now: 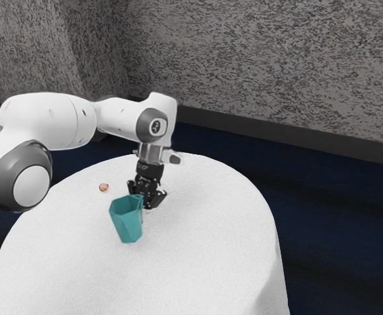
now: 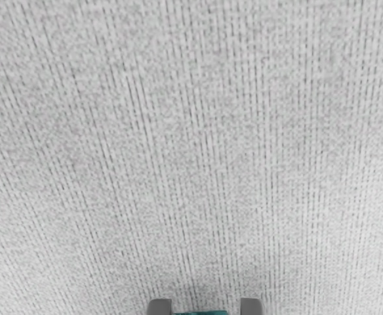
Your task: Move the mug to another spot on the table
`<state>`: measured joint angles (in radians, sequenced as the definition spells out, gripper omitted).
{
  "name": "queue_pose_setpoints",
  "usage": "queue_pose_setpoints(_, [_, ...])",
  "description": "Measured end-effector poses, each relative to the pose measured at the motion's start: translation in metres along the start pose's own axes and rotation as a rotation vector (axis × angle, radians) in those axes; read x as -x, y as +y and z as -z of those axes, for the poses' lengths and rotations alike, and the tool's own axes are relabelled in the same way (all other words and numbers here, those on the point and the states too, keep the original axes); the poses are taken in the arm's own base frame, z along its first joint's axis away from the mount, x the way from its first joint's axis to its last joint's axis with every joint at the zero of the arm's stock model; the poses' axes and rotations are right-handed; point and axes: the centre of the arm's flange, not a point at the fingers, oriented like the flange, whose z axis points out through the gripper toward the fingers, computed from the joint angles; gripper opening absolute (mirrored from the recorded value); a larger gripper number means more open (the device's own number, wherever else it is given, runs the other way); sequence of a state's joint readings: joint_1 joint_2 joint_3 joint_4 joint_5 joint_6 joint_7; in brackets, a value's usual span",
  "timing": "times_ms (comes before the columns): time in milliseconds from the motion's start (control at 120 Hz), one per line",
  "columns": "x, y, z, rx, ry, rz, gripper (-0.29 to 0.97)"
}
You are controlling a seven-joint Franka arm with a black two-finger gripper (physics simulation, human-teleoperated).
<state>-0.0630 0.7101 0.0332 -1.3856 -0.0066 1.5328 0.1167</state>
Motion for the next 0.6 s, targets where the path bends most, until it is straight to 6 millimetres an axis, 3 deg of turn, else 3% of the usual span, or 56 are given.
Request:
queue_pose_setpoints(200, [-0.004,-0.003,-0.007,0.002,-0.011,0.009,-0.07])
queue_pose_setpoints(400, [-0.008,-0.003,-0.011,0.015,-0.002,0.012,0.35])
queue_pose_setpoints(600, [-0.008,-0.012,0.04,-0.021,0.197,0.028,0.54])
